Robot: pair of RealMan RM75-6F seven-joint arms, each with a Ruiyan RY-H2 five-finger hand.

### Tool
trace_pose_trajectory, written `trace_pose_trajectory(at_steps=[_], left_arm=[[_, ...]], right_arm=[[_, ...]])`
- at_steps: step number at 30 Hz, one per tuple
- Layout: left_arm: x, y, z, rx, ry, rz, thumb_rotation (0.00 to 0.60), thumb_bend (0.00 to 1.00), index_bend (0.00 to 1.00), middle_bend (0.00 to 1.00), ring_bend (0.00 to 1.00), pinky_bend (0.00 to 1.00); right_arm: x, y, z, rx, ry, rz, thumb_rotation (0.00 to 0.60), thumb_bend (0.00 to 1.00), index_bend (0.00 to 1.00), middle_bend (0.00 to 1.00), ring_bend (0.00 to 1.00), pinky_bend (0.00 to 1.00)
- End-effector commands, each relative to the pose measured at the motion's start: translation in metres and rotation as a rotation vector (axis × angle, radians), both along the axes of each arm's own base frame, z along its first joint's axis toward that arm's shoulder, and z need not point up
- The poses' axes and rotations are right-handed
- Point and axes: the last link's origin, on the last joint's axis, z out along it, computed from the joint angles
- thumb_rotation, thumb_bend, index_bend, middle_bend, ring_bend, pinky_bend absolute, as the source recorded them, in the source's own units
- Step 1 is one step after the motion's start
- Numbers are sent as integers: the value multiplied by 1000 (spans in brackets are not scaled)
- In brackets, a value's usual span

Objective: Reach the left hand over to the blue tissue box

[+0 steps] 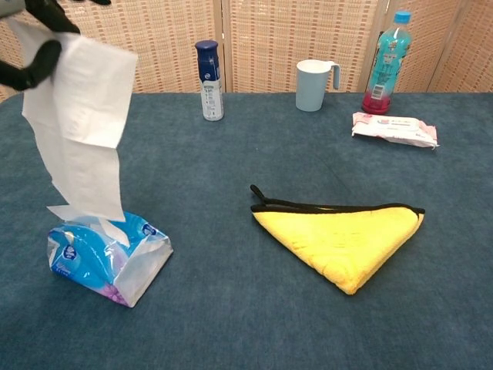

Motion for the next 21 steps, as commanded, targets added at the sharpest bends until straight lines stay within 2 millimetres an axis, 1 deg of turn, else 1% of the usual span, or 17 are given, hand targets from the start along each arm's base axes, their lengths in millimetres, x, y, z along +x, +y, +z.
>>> trace_pose_trajectory(at_steps=[1,3,6,12,13,16,19,21], left_arm=[[3,6,14,46,0,4,600,672,691,95,20,177],[-2,10,20,65,11,21,600,671,685,94,22,178],[-21,14,26,87,33,62,600,662,667,84,20,178],[-83,14,20,77,5,184,600,656,661,83,19,177],[-95,13,19,77,-11,205,600,655,661,84,20,177],[-122,7,14,74,-58,252,600,650,651,82,18,177],[-142,-3,7,71,-88,283,600,632,622,66,14,173],[-150,-9,2,67,-110,295,600,623,608,56,11,172]], right_arm=[[0,0,0,1,0,0,600,113,0,0,0,0],[0,1,0,1,0,1,600,113,0,0,0,0],[1,2,1,-1,-2,5,600,113,0,0,0,0],[1,2,-1,4,4,4,600,113,0,0,0,0],[1,2,-1,2,2,4,600,113,0,0,0,0],[2,2,0,-3,2,5,600,113,0,0,0,0],[1,1,-1,-1,6,3,600,112,0,0,0,0],[1,1,-2,2,8,2,600,113,0,0,0,0]])
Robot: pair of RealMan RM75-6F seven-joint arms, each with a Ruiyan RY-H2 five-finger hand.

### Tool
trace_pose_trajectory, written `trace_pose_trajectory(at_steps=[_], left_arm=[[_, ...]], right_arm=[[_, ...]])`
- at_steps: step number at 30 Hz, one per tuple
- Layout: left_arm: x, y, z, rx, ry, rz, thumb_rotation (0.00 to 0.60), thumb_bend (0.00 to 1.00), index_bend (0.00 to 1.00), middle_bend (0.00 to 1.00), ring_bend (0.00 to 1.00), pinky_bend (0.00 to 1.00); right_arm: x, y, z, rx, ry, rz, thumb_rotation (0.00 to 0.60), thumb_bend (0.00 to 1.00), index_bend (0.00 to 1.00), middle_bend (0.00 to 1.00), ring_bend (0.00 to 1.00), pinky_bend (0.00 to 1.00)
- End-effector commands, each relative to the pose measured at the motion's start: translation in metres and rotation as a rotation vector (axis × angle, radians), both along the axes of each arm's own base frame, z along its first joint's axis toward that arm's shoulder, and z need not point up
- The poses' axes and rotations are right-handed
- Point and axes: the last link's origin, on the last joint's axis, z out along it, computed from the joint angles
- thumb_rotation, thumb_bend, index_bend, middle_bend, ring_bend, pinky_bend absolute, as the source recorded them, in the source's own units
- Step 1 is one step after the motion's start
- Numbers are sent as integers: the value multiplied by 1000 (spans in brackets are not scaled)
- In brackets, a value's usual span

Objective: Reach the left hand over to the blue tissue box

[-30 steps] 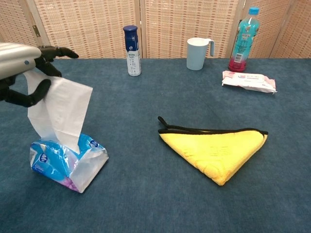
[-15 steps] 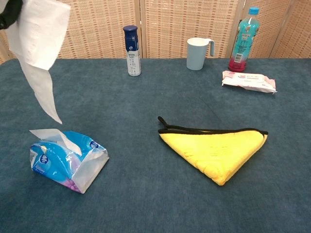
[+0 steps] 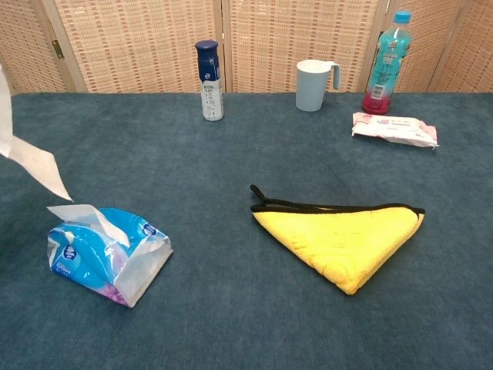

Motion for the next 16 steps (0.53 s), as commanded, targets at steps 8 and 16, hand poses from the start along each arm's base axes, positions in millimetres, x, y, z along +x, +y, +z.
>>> trace_pose_trajectory(at_steps=[8,16], left_arm=[[-44,-41,-31,-18,-96,89,600,424,260,0,0,135],[-51,-65,-26,28,-114,83,600,251,0,0,0,84]], right_arm=[[-1,-2,0,-1,1,-7,600,113,0,0,0,0],[-2,-4,0,-5,2,-15,600,112,0,0,0,0]])
